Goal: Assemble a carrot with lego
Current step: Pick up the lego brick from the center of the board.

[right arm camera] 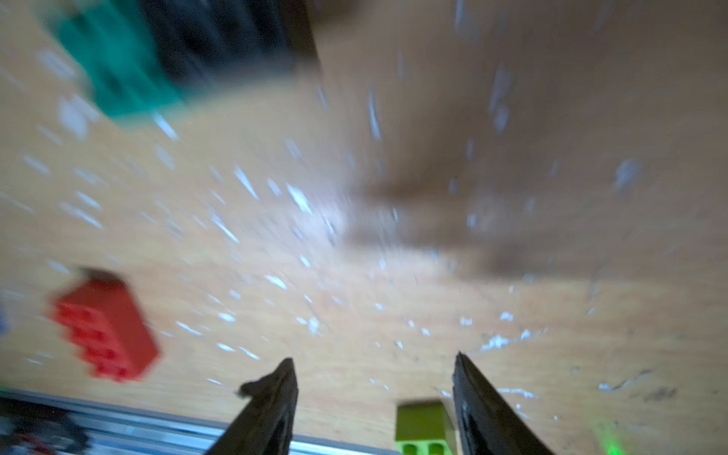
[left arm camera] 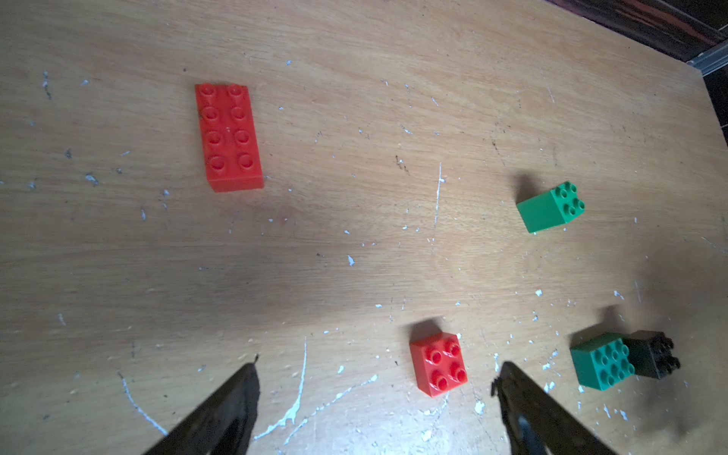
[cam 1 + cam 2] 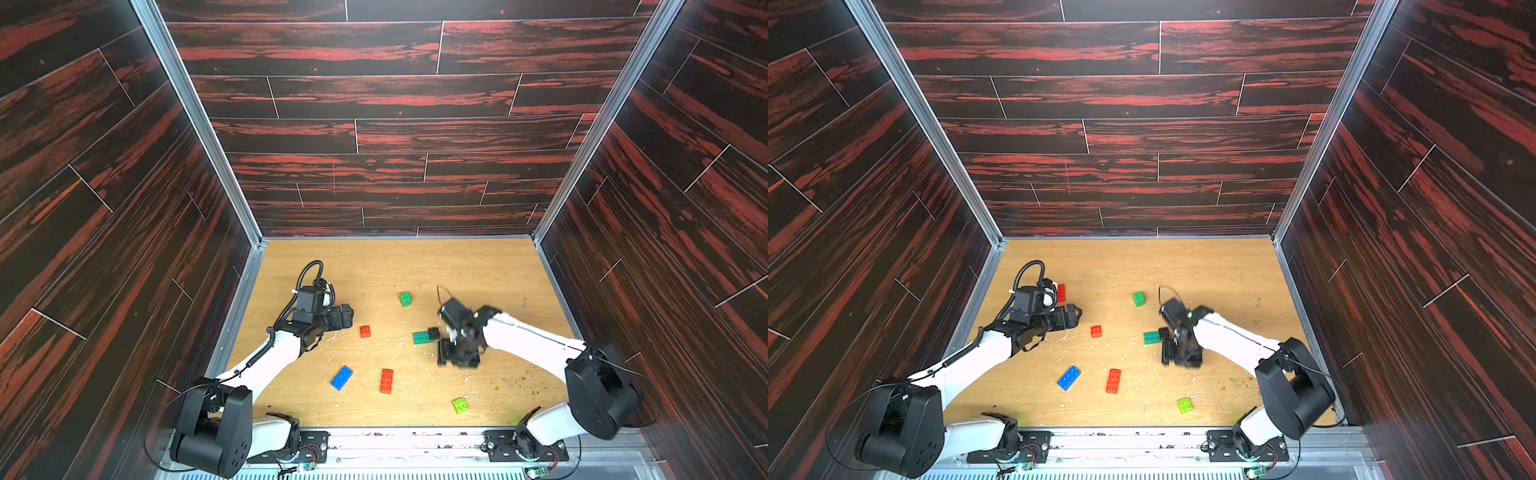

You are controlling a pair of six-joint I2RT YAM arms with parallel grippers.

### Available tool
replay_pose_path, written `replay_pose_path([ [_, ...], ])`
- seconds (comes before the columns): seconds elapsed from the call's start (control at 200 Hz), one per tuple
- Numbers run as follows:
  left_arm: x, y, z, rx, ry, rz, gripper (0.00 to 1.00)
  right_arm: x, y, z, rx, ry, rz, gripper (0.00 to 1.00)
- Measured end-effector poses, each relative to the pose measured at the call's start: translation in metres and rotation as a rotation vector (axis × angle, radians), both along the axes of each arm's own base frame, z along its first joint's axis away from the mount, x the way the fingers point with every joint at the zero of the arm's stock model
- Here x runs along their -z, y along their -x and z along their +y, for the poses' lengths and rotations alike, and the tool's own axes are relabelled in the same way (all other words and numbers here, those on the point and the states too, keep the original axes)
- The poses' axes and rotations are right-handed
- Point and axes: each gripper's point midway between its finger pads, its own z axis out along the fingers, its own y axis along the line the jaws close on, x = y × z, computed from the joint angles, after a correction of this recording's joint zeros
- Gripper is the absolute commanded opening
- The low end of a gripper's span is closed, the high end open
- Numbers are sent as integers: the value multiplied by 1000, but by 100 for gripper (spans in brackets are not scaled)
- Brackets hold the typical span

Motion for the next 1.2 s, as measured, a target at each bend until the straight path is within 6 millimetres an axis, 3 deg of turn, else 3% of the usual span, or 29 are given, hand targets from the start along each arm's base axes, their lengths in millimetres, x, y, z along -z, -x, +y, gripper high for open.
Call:
replay_pose_path([
  [0.165, -3, 3, -2, 7, 1, -4, 95, 18, 40, -8, -13, 31, 48, 72],
  [0.446, -8, 4, -6, 18, 3, -16, 95, 24, 64, -5, -75, 66, -4, 73],
  [1.202, -18, 6, -9, 30, 10, -47, 95, 21, 81, -15, -119, 143, -61, 60],
])
